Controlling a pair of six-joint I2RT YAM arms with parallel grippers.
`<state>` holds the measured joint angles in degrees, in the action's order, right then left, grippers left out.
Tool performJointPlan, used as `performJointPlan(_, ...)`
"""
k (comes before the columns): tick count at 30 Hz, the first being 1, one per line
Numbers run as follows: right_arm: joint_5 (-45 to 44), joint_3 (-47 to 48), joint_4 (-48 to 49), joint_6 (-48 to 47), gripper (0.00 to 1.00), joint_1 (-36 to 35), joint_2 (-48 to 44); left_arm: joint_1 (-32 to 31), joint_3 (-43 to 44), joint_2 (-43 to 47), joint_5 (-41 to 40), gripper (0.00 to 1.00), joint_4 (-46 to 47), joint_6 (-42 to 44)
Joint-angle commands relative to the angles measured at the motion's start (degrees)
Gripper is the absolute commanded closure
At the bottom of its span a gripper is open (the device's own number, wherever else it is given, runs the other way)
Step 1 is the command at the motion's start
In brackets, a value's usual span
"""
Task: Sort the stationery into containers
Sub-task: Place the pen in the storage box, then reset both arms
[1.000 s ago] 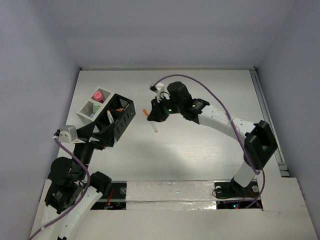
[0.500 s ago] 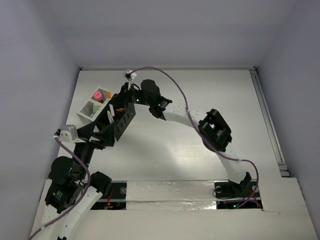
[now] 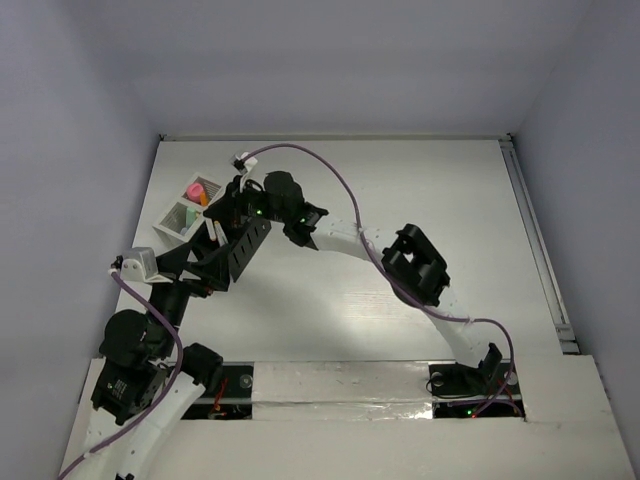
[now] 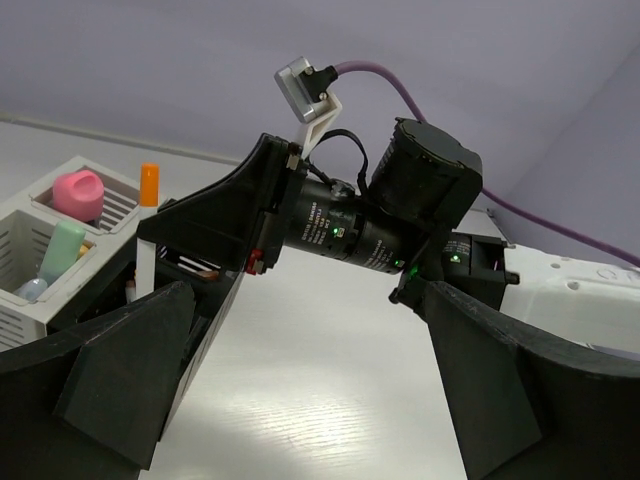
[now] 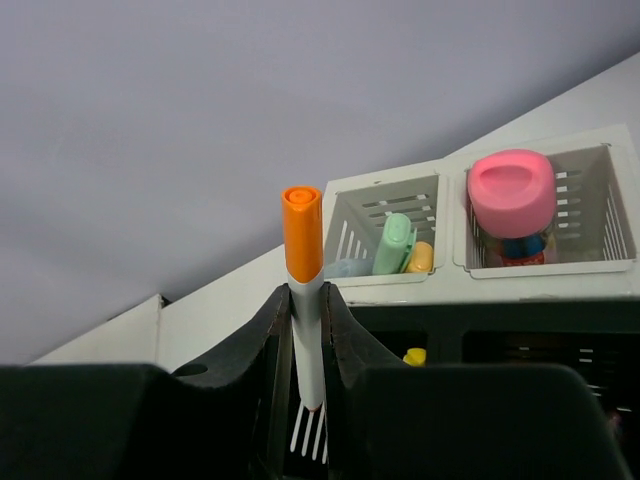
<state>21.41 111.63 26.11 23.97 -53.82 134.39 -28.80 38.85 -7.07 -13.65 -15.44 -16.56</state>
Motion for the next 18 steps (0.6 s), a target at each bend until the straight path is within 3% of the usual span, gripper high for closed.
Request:
performJointPlan(1,-2.2,0.3,2.8,-2.3,0.88,-0.6,-0.9,0.1,-0.4,-0.8,0.2,0.01,2.6,0.3)
performJointPlan(3,-3.0,-0.4,3.1,-2.2,0.79,-0.6,-1.2,0.1,-0.4,-0.9,0.2,0.01,2.6,0.4)
performJointPlan(7,-3.4,-1.9,4.5,-1.4,0.49,-0.6,-2.1,0.1,-0.4,-1.2,0.0,0.01,2.5,0.3)
performJointPlan(11,-3.5,-2.4,4.3,-1.9,0.46,-0.6,-3.0,0.1,-0.4,-1.4,0.0,0.01,2.4,0.3)
performJointPlan(18,-6.1,-11.9,9.2,-3.5,0.24,-0.6,-11.0,0.7,-0.4,-1.5,-0.2,0.01,2.4,0.3)
